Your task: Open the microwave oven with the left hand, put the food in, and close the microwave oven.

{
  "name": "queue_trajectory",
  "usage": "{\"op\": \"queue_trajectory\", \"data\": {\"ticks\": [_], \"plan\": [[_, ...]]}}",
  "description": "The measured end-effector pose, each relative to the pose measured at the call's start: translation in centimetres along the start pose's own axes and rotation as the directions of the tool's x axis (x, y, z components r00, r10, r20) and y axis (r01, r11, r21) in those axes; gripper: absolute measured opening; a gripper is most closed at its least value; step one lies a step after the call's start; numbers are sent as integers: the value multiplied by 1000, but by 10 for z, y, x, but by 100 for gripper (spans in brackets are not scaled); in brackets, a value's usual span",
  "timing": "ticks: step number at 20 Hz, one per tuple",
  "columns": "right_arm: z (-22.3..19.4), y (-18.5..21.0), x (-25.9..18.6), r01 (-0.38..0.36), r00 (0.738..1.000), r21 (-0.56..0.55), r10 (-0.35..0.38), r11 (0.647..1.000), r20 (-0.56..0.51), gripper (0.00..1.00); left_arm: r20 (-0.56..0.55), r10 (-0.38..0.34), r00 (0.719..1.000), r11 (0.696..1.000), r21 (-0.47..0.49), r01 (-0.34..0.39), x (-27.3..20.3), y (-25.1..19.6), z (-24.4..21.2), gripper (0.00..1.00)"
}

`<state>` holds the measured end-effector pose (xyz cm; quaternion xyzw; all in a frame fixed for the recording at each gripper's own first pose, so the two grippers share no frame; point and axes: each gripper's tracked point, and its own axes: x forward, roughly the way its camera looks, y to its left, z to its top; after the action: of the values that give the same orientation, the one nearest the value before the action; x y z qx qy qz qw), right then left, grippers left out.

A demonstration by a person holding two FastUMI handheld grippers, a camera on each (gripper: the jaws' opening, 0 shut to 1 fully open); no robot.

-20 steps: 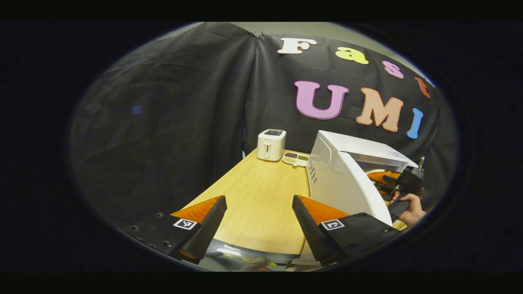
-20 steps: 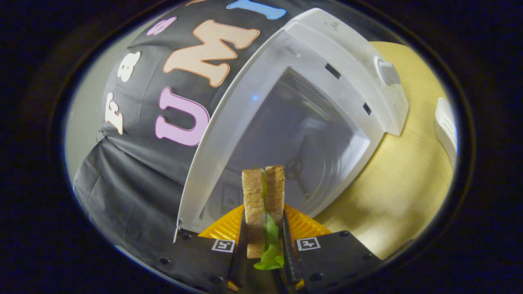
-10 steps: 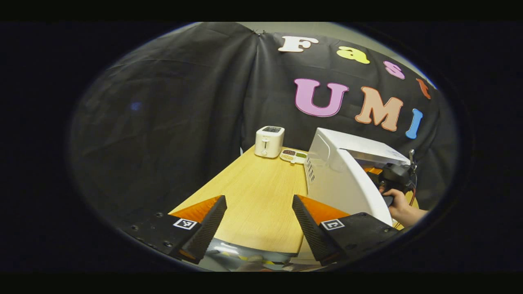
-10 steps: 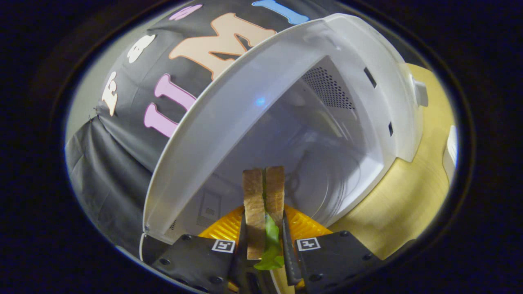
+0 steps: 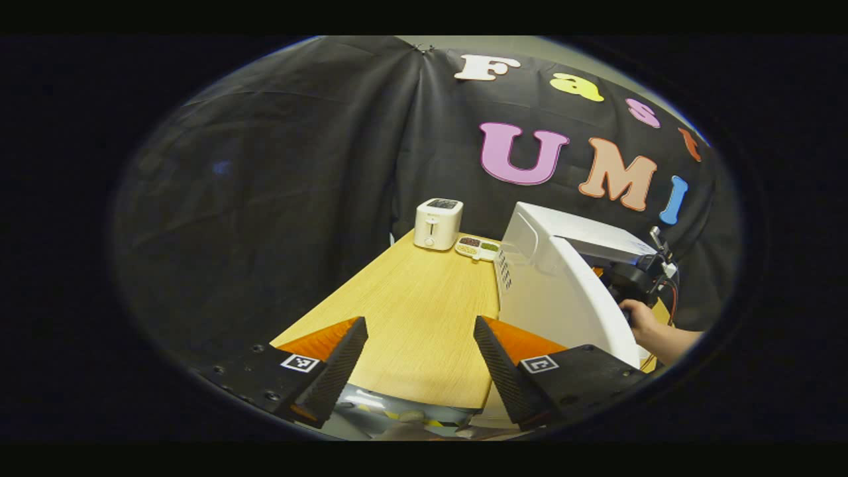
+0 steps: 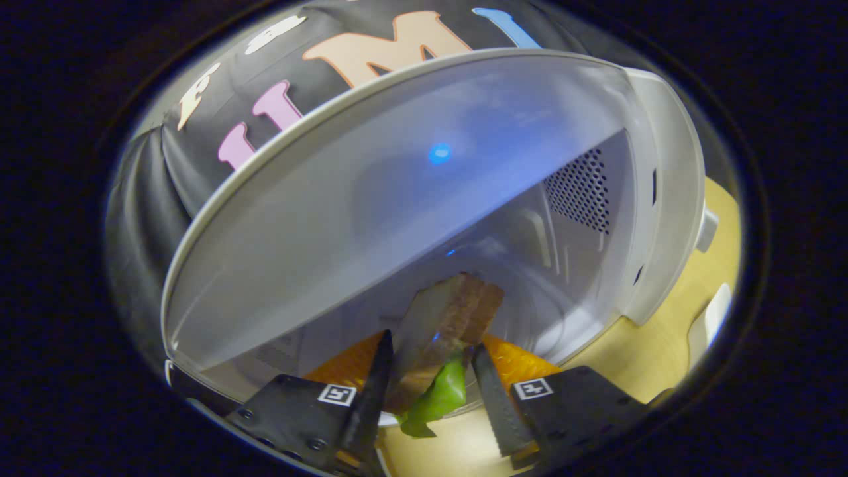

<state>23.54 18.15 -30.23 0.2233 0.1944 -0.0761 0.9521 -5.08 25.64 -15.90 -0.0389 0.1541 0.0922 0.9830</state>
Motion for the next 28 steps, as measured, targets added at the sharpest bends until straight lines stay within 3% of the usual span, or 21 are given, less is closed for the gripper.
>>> {"op": "queue_trajectory", "data": {"ticks": [2,3,5,6,7,8,9,16,21,23,24,25,26,27,28], "plan": [[5,-7,-1,43,999,-68,-42,997,17,77,-2,3,1000,1000,-1,-3,1,0,0,94],[9,-10,-3,60,998,-94,-57,994,32,92,-2,2,1000,1000,-1,-2,1,0,1,94],[24,-13,-10,93,993,-144,-81,985,88,89,-3,-2,1000,1000,0,2,2,-3,1,94],[35,-13,-13,105,989,-164,-85,981,125,98,-4,-4,1000,1000,1,4,3,-3,1,94],[45,-12,-18,111,984,-178,-84,978,157,91,-4,-7,1000,1000,3,7,3,-4,1,94],[52,-12,-23,114,981,-187,-81,976,178,91,-4,-10,1000,1000,6,10,3,-5,0,94],[56,-13,-26,121,979,-203,-83,972,186,98,-3,-13,1000,1000,10,13,2,-5,1,94],[41,-21,-88,103,986,-297,-59,949,155,98,7,-50,999,998,37,49,-3,-11,2,94],[46,-17,-161,89,979,-277,-33,957,200,98,30,-121,992,989,88,118,-12,-24,6,81],[52,-19,-192,107,970,-260,-43,960,240,98,31,-144,989,984,108,140,-14,-26,5,65],[55,-22,-207,126,964,-252,-58,960,261,98,30,-154,988,982,116,150,-15,-26,4,49],[57,-27,-223,145,956,-239,-74,960,284,98,26,-168,985,978,125,164,-16,-28,3,49],[59,-31,-238,162,949,-222,-90,961,302,91,16,-176,984,976,137,172,-16,-27,1,41],[58,-33,-252,170,945,-201,-102,965,312,91,5,-187,982,972,144,184,-17,-27,-2,22],[57,-42,-258,179,941,-181,-114,967,319,91,-7,-195,981,969,150,194,-18,-26,-5,20]]}}
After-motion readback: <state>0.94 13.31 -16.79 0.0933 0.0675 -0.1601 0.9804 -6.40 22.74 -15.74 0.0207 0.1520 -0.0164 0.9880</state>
